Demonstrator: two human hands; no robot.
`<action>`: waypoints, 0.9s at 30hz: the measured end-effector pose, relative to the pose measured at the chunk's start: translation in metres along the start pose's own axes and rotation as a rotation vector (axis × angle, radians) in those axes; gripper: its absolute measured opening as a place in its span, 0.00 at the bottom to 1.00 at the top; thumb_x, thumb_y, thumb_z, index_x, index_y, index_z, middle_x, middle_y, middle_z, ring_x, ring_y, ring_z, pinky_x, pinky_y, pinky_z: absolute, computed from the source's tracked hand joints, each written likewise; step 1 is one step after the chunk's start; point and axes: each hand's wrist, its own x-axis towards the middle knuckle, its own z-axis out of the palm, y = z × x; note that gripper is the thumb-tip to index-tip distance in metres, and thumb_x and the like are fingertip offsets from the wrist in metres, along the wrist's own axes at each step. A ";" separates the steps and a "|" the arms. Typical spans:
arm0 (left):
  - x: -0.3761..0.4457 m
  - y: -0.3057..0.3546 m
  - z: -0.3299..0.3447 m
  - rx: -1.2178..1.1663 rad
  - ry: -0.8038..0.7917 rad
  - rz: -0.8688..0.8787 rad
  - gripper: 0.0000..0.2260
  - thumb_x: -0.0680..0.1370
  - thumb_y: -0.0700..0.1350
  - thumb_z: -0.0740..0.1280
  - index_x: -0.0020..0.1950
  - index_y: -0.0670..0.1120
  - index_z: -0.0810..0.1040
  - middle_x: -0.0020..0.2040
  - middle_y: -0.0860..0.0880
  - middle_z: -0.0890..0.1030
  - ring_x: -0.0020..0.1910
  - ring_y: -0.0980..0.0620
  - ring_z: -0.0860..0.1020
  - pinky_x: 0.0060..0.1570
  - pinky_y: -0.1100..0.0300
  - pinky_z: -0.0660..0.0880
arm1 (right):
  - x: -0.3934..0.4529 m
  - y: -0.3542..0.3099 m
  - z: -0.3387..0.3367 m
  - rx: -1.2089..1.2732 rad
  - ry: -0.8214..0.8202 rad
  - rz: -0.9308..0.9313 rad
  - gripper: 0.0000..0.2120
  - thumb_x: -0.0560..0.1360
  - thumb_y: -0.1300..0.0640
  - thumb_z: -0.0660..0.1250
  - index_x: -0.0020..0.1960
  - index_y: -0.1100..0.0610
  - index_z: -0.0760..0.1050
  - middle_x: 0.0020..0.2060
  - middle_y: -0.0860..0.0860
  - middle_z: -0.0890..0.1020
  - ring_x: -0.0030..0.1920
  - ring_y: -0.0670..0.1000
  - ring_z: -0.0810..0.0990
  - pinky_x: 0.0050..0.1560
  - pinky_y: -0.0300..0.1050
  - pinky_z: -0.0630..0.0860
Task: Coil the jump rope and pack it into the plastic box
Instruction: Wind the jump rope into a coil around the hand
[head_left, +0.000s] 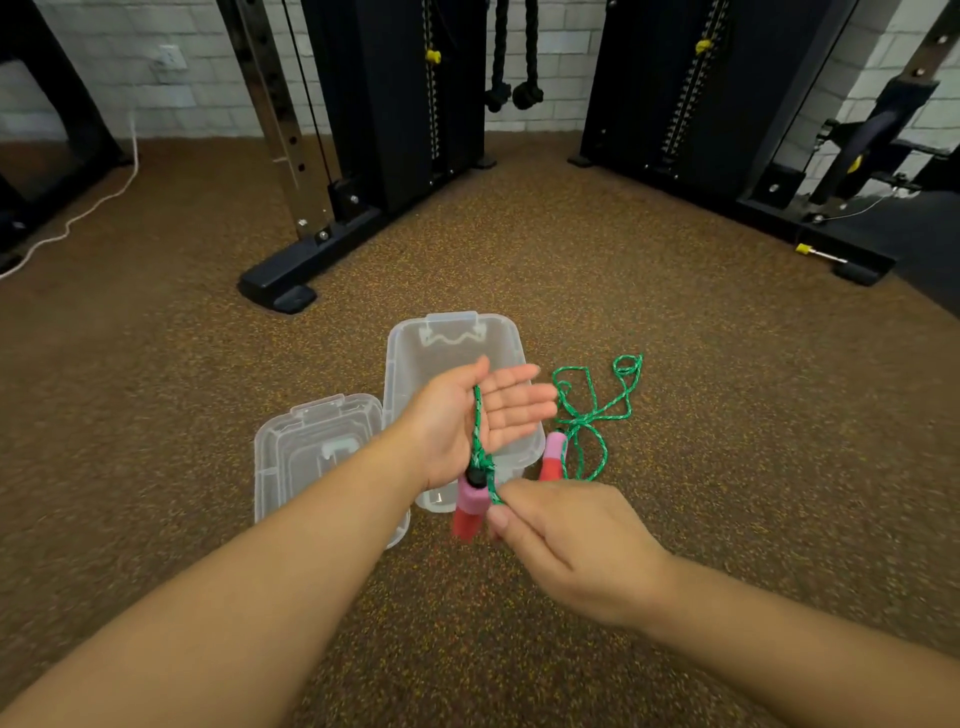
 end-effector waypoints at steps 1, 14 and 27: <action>-0.001 -0.002 0.001 0.076 -0.012 -0.015 0.23 0.83 0.51 0.48 0.54 0.41 0.79 0.45 0.42 0.86 0.44 0.47 0.84 0.51 0.56 0.78 | 0.004 -0.002 -0.007 0.005 0.008 -0.009 0.12 0.79 0.44 0.50 0.42 0.49 0.66 0.34 0.47 0.79 0.35 0.52 0.76 0.33 0.45 0.66; -0.020 0.000 0.009 0.364 -0.465 -0.333 0.42 0.75 0.69 0.41 0.47 0.36 0.81 0.32 0.41 0.82 0.29 0.46 0.82 0.35 0.59 0.78 | 0.042 0.062 -0.045 0.406 0.052 0.179 0.12 0.78 0.43 0.57 0.40 0.48 0.69 0.33 0.43 0.72 0.35 0.42 0.70 0.39 0.46 0.72; -0.019 0.005 0.013 0.068 -0.302 0.029 0.16 0.79 0.47 0.57 0.61 0.42 0.77 0.18 0.53 0.69 0.32 0.51 0.84 0.44 0.56 0.80 | 0.023 0.076 0.024 0.723 0.100 0.444 0.14 0.79 0.46 0.56 0.36 0.42 0.72 0.30 0.42 0.70 0.33 0.43 0.67 0.38 0.49 0.66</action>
